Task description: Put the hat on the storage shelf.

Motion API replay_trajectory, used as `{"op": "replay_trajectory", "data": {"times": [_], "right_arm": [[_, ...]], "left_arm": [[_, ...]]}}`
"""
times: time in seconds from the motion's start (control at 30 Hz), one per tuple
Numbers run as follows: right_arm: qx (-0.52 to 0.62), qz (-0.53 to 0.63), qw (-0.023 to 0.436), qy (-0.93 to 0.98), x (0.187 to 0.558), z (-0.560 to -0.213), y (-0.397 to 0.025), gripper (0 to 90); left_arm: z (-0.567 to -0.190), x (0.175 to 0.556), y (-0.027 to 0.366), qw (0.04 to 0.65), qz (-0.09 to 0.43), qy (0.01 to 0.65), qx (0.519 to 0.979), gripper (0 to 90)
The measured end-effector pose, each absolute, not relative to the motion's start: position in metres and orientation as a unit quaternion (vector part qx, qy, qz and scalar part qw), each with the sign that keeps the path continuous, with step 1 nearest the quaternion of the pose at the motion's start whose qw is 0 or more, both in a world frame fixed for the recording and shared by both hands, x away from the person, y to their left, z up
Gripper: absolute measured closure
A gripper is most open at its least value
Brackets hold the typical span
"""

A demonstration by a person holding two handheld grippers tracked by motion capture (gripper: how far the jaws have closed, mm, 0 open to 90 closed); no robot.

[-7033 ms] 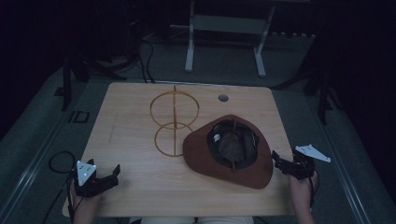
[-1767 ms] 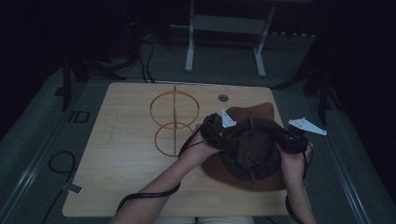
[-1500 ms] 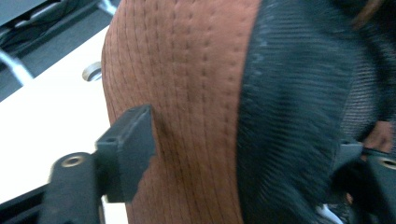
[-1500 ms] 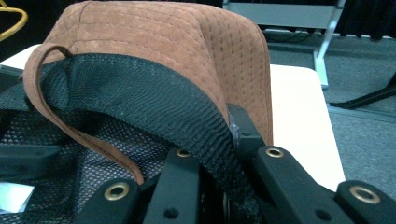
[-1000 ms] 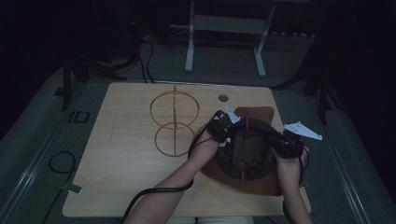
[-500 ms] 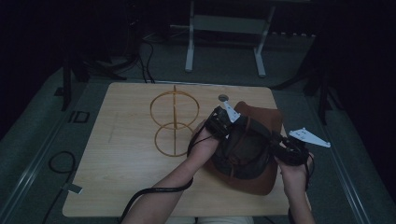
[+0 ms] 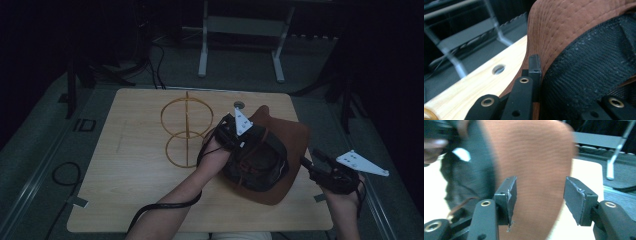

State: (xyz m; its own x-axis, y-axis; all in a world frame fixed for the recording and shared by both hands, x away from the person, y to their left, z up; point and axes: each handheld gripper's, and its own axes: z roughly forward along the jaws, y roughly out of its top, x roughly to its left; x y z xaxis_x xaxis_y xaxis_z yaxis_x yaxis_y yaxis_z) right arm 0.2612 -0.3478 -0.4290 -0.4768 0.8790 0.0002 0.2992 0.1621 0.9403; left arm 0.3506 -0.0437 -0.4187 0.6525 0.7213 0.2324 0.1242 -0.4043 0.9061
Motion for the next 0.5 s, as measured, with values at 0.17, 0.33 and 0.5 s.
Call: {"op": "replay_trajectory", "data": {"times": [0.17, 0.33, 0.5], "right_arm": [[0.443, 0.480, 0.308, 0.692, 0.268, -0.432, -0.373, 45.7], [0.464, 0.466, 0.302, 0.691, 0.278, -0.435, -0.385, 48.3], [0.457, 0.469, 0.279, 0.703, 0.285, -0.437, -0.379, 51.0]], "left_arm": [[-0.418, 0.342, -0.029, 0.497, 0.302, 0.249, 0.774, 87.0], [-0.421, 0.335, -0.012, 0.530, 0.285, 0.231, 0.765, 87.0], [-0.424, 0.329, -0.001, 0.563, 0.268, 0.182, 0.760, 87.0]]}}
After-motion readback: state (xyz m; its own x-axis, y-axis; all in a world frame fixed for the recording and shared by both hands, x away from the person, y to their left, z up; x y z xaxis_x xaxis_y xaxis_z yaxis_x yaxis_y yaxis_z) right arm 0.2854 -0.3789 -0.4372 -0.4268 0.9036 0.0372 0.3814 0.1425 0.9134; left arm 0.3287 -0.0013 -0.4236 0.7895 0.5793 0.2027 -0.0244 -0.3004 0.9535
